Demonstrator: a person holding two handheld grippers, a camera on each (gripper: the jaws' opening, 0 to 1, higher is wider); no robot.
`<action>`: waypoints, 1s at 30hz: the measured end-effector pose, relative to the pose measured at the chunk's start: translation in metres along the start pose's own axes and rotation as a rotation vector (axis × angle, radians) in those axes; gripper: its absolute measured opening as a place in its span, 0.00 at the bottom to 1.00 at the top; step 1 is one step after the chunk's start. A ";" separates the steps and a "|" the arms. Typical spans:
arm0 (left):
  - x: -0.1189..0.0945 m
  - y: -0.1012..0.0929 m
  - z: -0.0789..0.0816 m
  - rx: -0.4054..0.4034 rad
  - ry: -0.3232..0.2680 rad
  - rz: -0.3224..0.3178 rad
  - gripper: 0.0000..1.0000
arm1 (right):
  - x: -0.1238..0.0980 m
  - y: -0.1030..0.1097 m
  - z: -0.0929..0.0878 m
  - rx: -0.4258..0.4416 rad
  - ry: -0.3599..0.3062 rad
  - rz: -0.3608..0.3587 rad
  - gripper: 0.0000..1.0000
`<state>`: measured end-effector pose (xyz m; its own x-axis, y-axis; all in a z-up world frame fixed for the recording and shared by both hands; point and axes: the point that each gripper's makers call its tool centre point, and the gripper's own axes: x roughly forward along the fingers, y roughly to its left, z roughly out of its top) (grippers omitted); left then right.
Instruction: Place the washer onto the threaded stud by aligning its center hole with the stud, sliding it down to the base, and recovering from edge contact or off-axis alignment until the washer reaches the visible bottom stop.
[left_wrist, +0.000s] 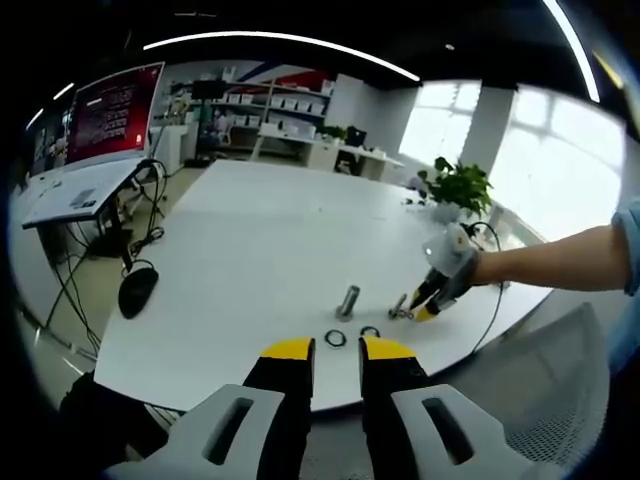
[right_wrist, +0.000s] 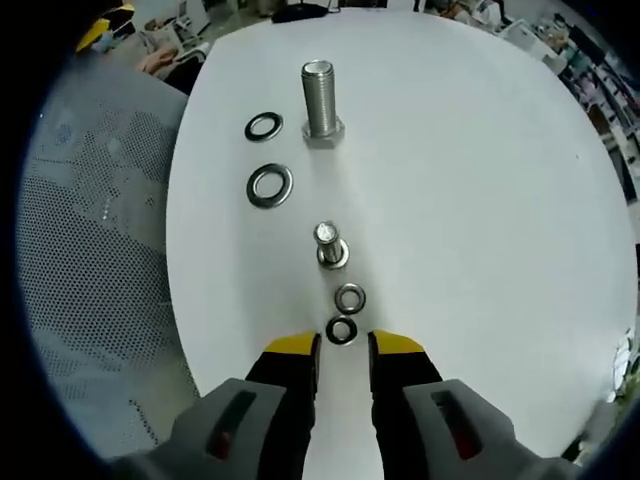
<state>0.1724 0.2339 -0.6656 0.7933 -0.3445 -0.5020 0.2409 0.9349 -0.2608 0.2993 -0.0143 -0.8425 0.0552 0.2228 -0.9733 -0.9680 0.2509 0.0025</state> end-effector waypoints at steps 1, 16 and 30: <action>0.000 0.000 0.000 -0.001 -0.002 -0.001 0.15 | 0.000 0.000 0.000 0.002 -0.002 0.001 0.21; 0.000 0.000 0.000 -0.001 0.001 -0.002 0.15 | 0.002 -0.001 0.002 -0.027 0.013 -0.012 0.15; 0.000 0.000 0.002 -0.003 -0.013 -0.002 0.15 | -0.004 0.002 0.005 -0.007 -0.015 0.000 0.14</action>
<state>0.1739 0.2337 -0.6638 0.7998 -0.3456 -0.4907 0.2412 0.9337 -0.2645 0.2983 -0.0105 -0.8374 0.0583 0.2368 -0.9698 -0.9697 0.2442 0.0013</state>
